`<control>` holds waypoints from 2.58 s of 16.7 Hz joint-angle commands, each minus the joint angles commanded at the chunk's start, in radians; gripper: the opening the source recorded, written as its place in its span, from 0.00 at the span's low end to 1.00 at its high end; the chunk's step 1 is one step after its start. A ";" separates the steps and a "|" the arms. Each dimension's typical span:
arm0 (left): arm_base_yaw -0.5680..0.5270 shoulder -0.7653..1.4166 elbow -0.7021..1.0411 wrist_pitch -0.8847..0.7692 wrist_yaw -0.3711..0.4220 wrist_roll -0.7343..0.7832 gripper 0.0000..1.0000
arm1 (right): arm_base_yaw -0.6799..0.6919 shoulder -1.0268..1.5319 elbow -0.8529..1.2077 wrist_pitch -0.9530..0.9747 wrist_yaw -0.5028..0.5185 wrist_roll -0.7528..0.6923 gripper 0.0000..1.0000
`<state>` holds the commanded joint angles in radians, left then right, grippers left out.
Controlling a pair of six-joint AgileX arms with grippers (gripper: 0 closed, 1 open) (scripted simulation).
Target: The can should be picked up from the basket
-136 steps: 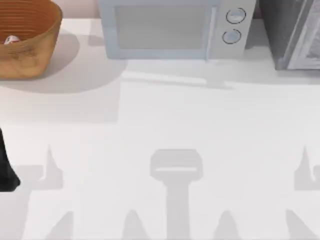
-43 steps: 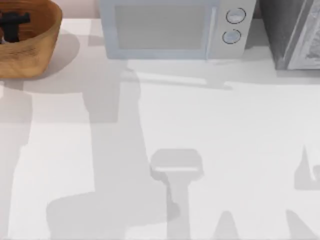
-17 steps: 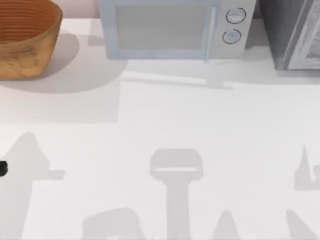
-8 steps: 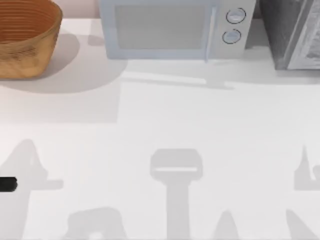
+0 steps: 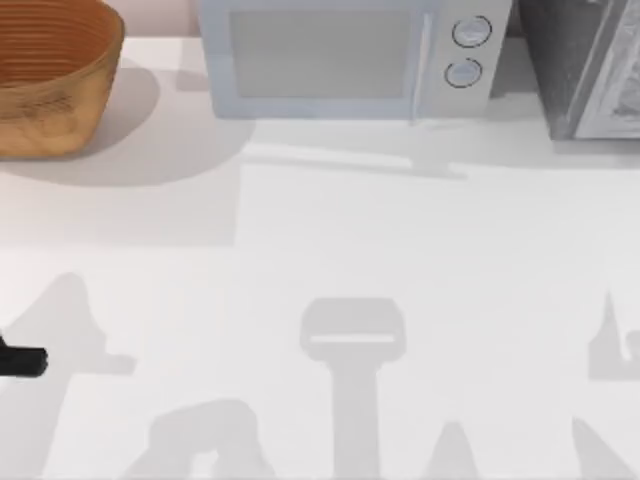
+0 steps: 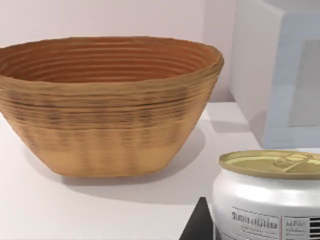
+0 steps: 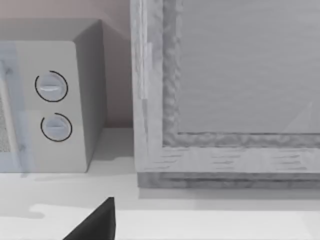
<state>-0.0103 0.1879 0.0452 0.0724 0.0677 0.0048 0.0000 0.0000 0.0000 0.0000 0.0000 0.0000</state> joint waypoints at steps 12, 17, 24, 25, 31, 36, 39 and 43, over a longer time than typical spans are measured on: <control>-0.116 0.937 0.437 0.570 0.492 0.025 0.00 | 0.000 0.000 0.000 0.000 0.000 0.000 1.00; -0.174 1.425 0.668 0.846 0.757 0.033 0.00 | 0.000 0.000 0.000 0.000 0.000 0.000 1.00; -0.237 2.009 0.935 1.153 1.084 0.039 0.00 | 0.000 0.000 0.000 0.000 0.000 0.000 1.00; -0.243 2.073 0.963 1.184 1.121 0.039 0.00 | 0.000 0.000 0.000 0.000 0.000 0.000 1.00; -0.263 2.318 1.061 1.293 1.269 0.034 0.00 | 0.000 0.000 0.000 0.000 0.000 0.000 1.00; -0.264 2.332 1.066 1.299 1.278 0.034 0.00 | 0.000 0.000 0.000 0.000 0.000 0.000 1.00; -0.264 2.332 1.066 1.299 1.278 0.034 0.15 | 0.000 0.000 0.000 0.000 0.000 0.000 1.00; -0.264 2.332 1.066 1.299 1.278 0.034 0.45 | 0.000 0.000 0.000 0.000 0.000 0.000 1.00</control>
<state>-0.2741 2.5204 1.1117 1.3712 1.3454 0.0387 0.0000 0.0000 0.0000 0.0000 0.0000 0.0000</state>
